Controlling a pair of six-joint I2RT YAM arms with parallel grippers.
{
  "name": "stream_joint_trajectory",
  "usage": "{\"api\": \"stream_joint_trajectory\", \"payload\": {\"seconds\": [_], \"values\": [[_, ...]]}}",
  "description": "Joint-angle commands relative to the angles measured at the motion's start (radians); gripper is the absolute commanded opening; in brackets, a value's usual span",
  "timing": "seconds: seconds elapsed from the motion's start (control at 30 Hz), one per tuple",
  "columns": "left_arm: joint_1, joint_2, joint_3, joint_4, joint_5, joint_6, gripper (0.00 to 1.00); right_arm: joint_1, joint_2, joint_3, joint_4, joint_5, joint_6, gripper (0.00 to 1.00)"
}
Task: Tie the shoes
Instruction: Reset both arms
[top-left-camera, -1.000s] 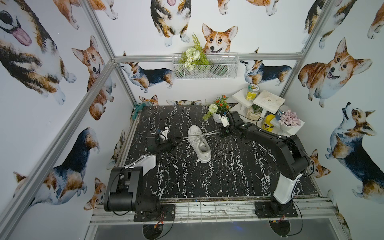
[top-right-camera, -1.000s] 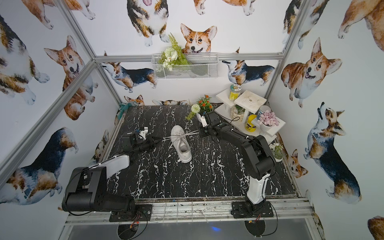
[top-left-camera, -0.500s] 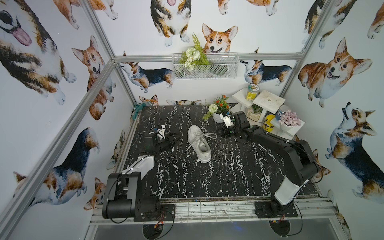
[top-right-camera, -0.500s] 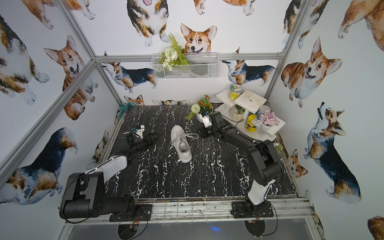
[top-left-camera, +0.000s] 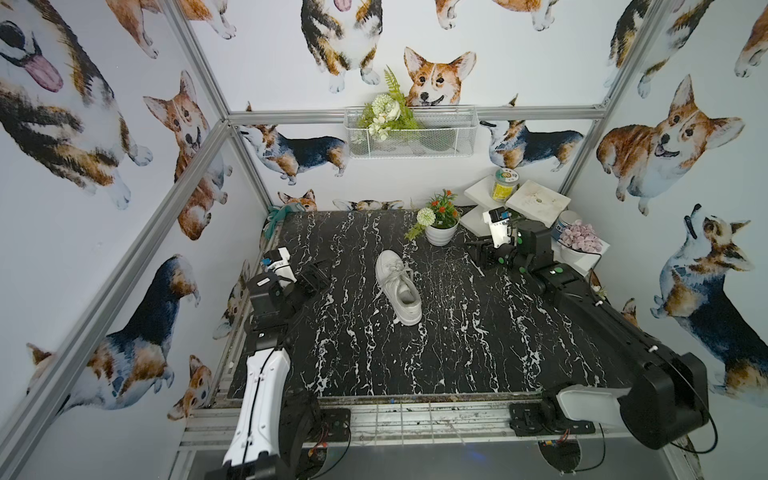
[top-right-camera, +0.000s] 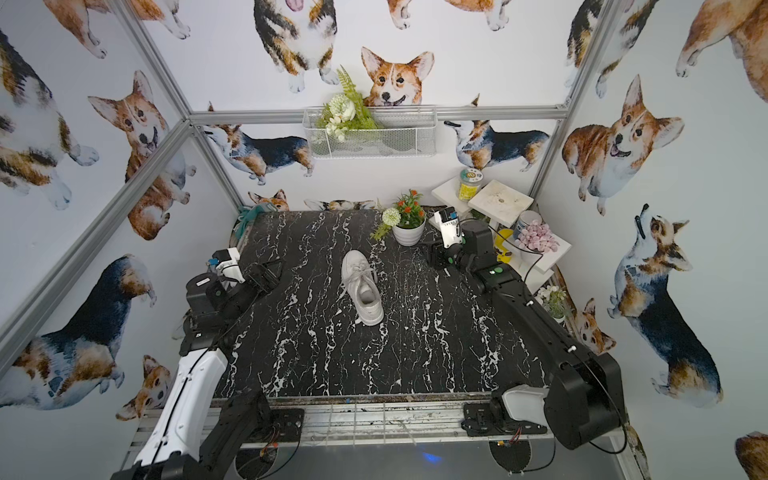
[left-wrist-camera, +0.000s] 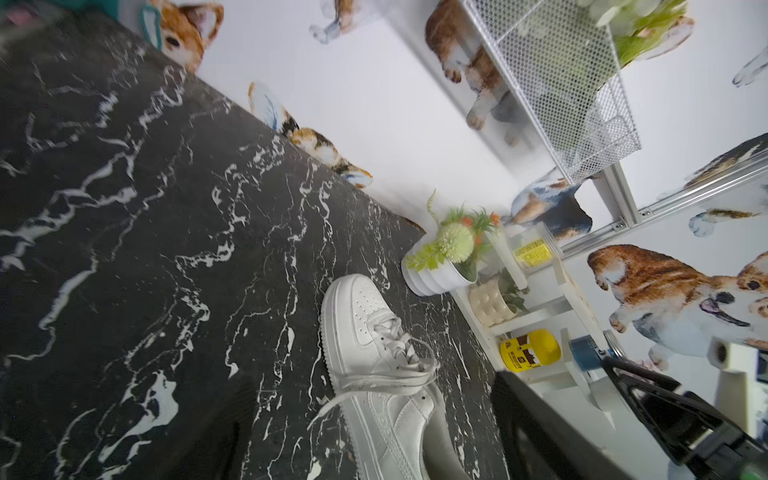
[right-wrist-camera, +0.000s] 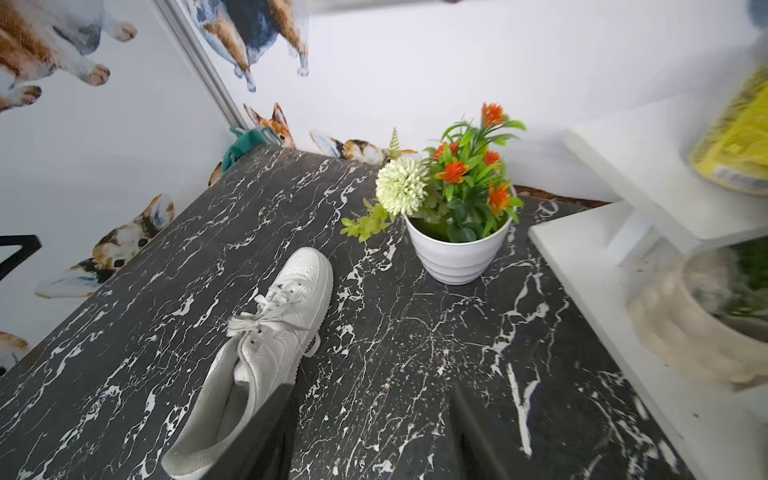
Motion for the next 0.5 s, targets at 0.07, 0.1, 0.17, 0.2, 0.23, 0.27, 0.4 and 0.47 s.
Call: {"api": "stream_joint_trajectory", "payload": {"seconds": [0.07,0.1,0.17,0.2,0.23,0.27,0.4,0.47], "values": [[0.003,-0.217,-0.014,-0.062,-0.238,0.12,1.0,-0.03,-0.193,-0.119,0.094,0.163,0.001,0.76],[0.003,-0.261,-0.022,-0.063,-0.276,0.13,1.0,-0.041,-0.235,-0.157,0.116,0.186,0.009,0.78],[0.003,-0.33,-0.039,-0.06,-0.334,0.142,1.0,-0.064,-0.317,-0.232,0.165,0.232,0.036,0.84],[0.003,-0.356,-0.049,-0.062,-0.356,0.15,1.0,-0.076,-0.353,-0.272,0.187,0.246,0.044,0.87],[0.003,-0.371,-0.057,-0.066,-0.373,0.154,1.0,-0.087,-0.388,-0.31,0.207,0.27,0.064,0.91],[0.003,-0.377,-0.063,-0.069,-0.381,0.161,1.0,-0.094,-0.416,-0.343,0.228,0.282,0.069,0.94],[0.003,-0.363,-0.113,-0.065,-0.412,0.17,1.0,-0.102,-0.511,-0.515,0.333,0.387,0.068,1.0],[0.003,-0.354,-0.158,-0.045,-0.447,0.166,1.0,-0.104,-0.533,-0.616,0.412,0.473,0.055,1.0]]}}
